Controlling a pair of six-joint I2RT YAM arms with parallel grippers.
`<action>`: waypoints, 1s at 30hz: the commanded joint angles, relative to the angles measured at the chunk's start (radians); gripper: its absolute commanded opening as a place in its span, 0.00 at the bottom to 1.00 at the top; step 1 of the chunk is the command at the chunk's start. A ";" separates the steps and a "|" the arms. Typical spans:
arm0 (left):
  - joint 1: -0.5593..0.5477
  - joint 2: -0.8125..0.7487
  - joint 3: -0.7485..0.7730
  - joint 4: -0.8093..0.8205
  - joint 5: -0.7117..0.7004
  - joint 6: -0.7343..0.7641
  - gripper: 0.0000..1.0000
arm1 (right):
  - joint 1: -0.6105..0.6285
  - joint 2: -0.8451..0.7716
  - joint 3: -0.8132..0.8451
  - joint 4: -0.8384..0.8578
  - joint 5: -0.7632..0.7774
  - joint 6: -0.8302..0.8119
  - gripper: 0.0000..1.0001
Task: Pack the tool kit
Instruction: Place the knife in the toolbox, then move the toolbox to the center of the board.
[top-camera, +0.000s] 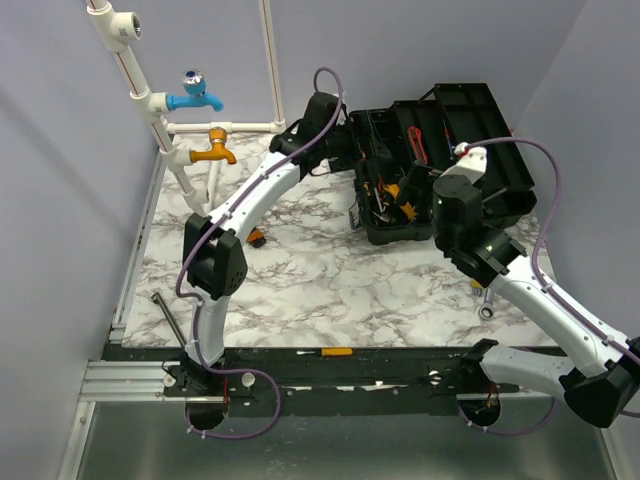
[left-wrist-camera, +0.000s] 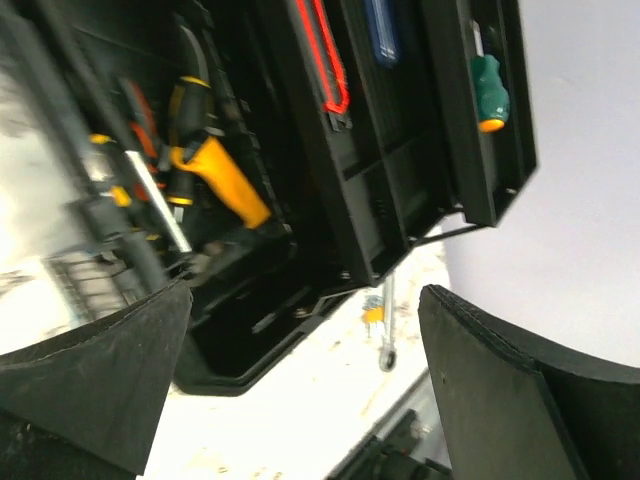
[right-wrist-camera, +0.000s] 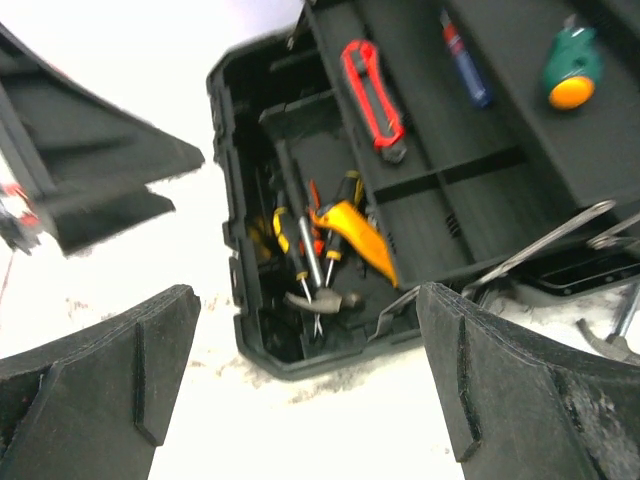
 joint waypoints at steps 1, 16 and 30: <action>0.001 -0.070 -0.014 -0.175 -0.264 0.188 0.98 | 0.003 0.012 0.010 -0.072 -0.176 -0.013 1.00; 0.014 0.204 0.158 -0.224 -0.182 0.207 0.89 | 0.004 -0.073 -0.050 -0.019 -0.211 -0.026 1.00; 0.032 0.143 0.007 -0.198 -0.145 0.238 0.13 | 0.003 -0.056 -0.082 -0.001 -0.227 -0.006 1.00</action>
